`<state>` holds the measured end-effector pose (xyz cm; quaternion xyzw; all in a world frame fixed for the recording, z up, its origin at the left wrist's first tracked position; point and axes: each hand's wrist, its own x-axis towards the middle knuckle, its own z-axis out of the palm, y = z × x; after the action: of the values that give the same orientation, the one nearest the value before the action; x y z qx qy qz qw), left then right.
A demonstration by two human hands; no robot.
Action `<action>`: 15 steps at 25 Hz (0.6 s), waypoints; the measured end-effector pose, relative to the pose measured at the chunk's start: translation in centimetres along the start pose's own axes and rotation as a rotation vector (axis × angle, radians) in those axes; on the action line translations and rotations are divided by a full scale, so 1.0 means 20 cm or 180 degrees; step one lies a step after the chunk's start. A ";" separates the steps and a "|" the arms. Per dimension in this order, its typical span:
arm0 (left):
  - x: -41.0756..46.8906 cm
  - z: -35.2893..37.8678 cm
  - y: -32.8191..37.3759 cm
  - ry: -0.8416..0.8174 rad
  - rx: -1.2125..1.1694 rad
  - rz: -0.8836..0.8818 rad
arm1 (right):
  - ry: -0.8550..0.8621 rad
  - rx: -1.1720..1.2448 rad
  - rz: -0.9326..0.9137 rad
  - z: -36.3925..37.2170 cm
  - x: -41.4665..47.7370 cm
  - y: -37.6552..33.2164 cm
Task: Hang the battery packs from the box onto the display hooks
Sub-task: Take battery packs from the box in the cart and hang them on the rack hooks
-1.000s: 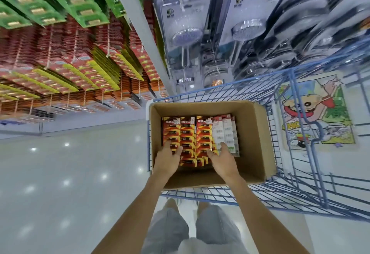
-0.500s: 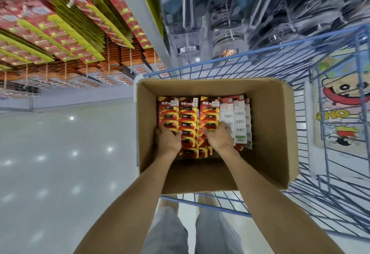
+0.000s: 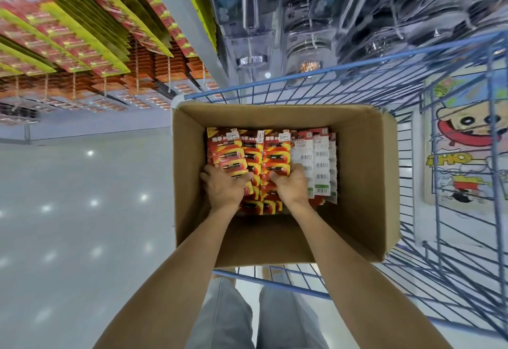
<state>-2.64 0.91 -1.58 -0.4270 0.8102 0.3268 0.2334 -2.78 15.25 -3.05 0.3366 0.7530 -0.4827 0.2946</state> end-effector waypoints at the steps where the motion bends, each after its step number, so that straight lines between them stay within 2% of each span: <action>1: 0.00 0.01 -0.01 -0.0037 -0.0183 0.0082 | -0.0084 0.0152 0.0006 -0.02 -0.02 0.00; 8: -0.22 -0.16 -0.03 -0.0309 -0.1046 0.0439 | -0.0155 0.0819 -0.0183 -0.23 -0.30 -0.05; 15: -0.67 -0.58 0.02 -0.0366 -0.1879 0.0895 | -0.0515 0.1160 -0.0810 -0.48 -0.71 -0.29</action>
<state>2.90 -0.04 15.21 -0.3410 0.7170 0.6001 0.0976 -0.02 19.15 14.49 0.2469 0.6636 -0.6693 0.2252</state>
